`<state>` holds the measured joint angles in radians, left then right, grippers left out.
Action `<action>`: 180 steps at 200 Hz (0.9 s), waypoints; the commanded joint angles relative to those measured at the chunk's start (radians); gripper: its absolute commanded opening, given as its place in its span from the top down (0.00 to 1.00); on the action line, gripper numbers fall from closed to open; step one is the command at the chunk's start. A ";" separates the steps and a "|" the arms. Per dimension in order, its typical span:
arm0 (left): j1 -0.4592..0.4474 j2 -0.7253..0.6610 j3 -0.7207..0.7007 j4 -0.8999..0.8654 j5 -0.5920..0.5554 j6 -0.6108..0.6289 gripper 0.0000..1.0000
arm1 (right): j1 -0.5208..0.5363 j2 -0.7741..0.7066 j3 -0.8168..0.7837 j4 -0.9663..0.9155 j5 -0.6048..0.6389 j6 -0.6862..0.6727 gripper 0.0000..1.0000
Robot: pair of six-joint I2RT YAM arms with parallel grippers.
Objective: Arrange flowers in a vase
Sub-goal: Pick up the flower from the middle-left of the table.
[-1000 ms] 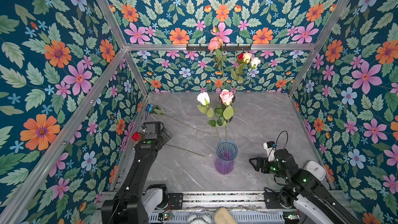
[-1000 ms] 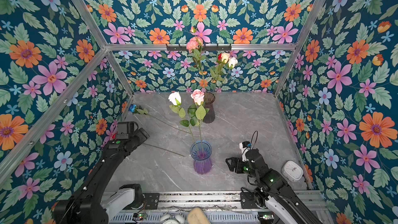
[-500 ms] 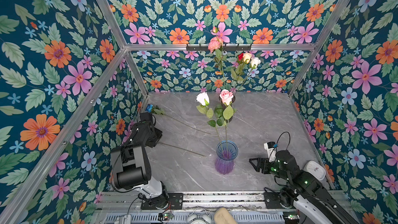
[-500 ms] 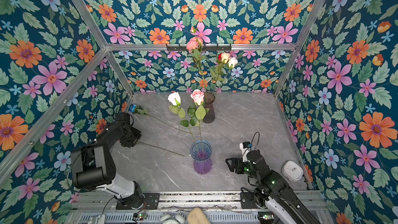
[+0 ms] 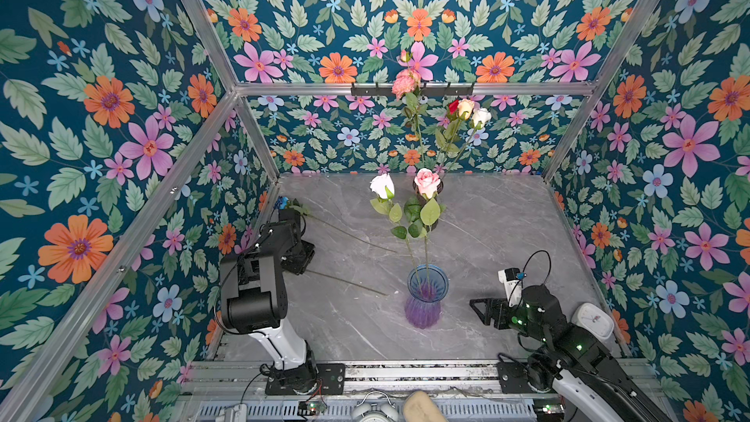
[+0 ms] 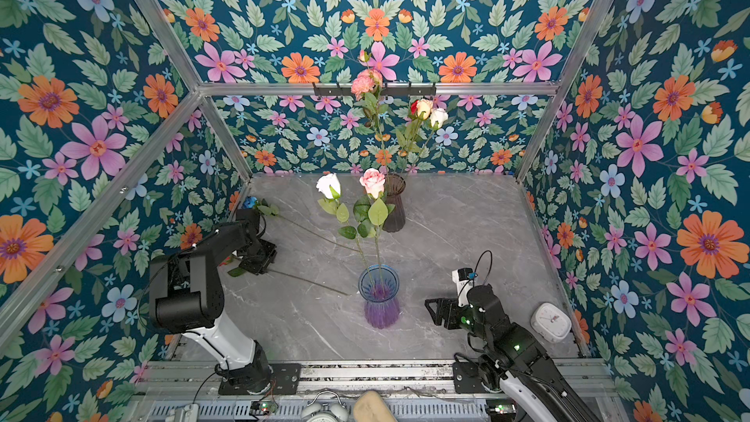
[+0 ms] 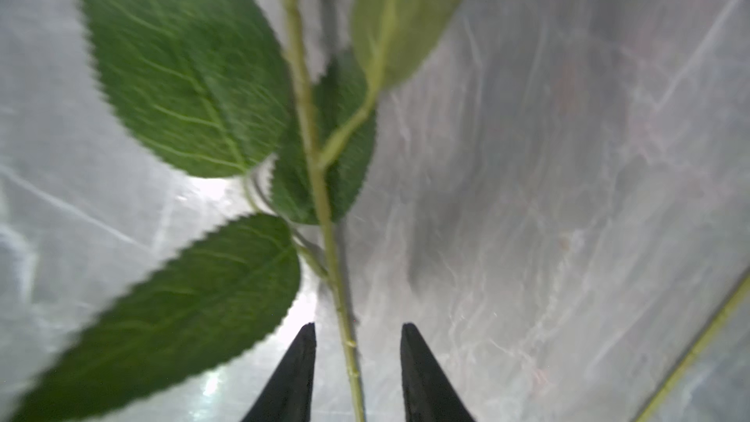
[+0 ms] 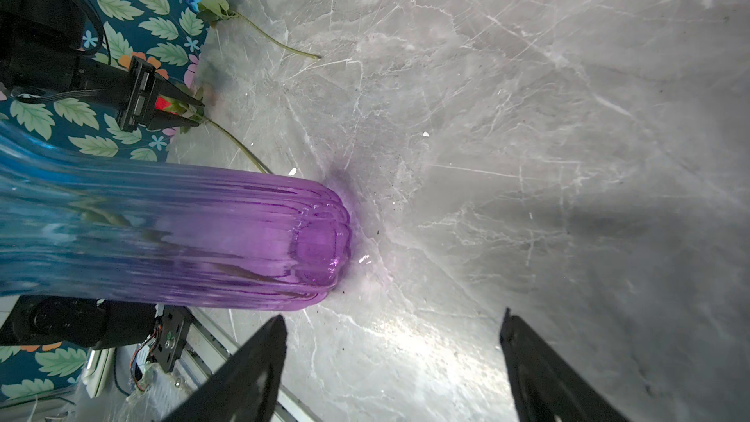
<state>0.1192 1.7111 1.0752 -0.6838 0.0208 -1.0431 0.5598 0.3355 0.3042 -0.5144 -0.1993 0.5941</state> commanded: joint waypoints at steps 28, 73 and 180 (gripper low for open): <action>-0.001 0.040 0.041 -0.047 -0.050 -0.029 0.61 | 0.001 0.004 0.000 0.021 -0.005 -0.017 0.16; -0.002 0.112 0.041 -0.035 -0.019 -0.028 0.60 | 0.002 -0.007 -0.001 0.017 -0.003 -0.015 0.16; -0.002 0.013 0.046 0.008 0.035 0.001 1.00 | 0.002 0.019 0.002 0.019 0.009 -0.012 0.16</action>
<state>0.1192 1.7763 1.0981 -0.6903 0.0048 -1.0615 0.5598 0.3489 0.3042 -0.5137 -0.2054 0.5938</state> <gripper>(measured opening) 0.069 0.840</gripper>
